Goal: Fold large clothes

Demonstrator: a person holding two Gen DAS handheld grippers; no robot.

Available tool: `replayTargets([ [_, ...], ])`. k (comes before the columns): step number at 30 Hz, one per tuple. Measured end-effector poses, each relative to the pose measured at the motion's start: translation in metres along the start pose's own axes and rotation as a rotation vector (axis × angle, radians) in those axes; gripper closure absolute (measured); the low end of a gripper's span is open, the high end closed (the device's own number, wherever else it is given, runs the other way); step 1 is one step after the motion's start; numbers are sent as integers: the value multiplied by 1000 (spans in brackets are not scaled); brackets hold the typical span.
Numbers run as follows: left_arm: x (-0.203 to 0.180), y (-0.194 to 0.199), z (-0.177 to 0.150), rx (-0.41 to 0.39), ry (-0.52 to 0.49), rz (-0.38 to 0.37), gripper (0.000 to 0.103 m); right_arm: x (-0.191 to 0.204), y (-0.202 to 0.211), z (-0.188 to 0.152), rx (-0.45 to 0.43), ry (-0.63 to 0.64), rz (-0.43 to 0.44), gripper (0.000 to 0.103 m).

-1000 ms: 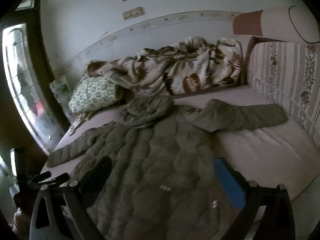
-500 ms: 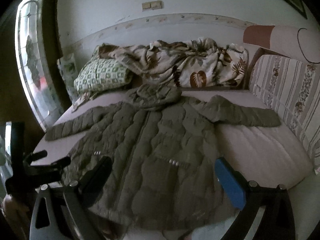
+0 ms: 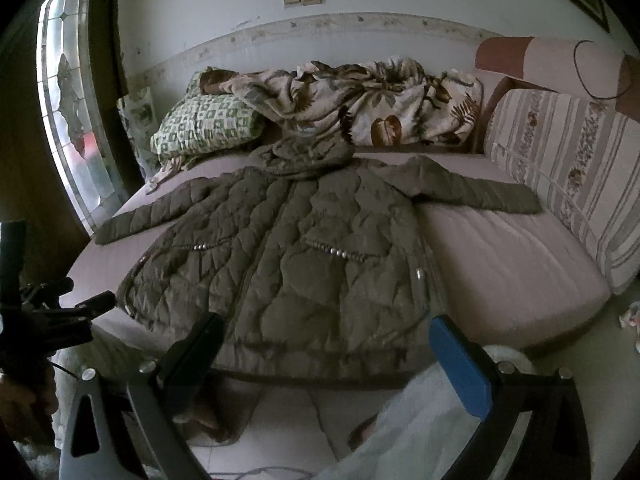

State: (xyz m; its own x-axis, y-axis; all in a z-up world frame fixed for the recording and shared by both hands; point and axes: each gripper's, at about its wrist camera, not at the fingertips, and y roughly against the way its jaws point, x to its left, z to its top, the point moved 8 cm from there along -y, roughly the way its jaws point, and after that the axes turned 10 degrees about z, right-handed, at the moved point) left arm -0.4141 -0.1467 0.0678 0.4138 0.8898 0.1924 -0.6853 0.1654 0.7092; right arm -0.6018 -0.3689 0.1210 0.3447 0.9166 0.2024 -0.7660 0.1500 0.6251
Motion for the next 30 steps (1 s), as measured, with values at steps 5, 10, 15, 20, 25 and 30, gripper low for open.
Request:
replayTargets([
  [5,-2,8,-9,0,-1,-7,0,3,11,-7,-10,10,1,0],
  [10,-6,14,-14,-3,-11,-11,0,8,17,-11,-16,22,7,0],
  [15,-5,16,-18,3,-10,-14,0,11,20,-11,-19,27,9,0],
  [20,-4,16,-19,9,-8,-13,0,11,20,-13,-14,26,12,0],
  [25,-6,15,-19,11,-9,-13,0,10,20,-14,-14,27,11,0],
  [30,-6,14,-18,16,-10,-15,0,9,17,-13,-5,25,10,0],
])
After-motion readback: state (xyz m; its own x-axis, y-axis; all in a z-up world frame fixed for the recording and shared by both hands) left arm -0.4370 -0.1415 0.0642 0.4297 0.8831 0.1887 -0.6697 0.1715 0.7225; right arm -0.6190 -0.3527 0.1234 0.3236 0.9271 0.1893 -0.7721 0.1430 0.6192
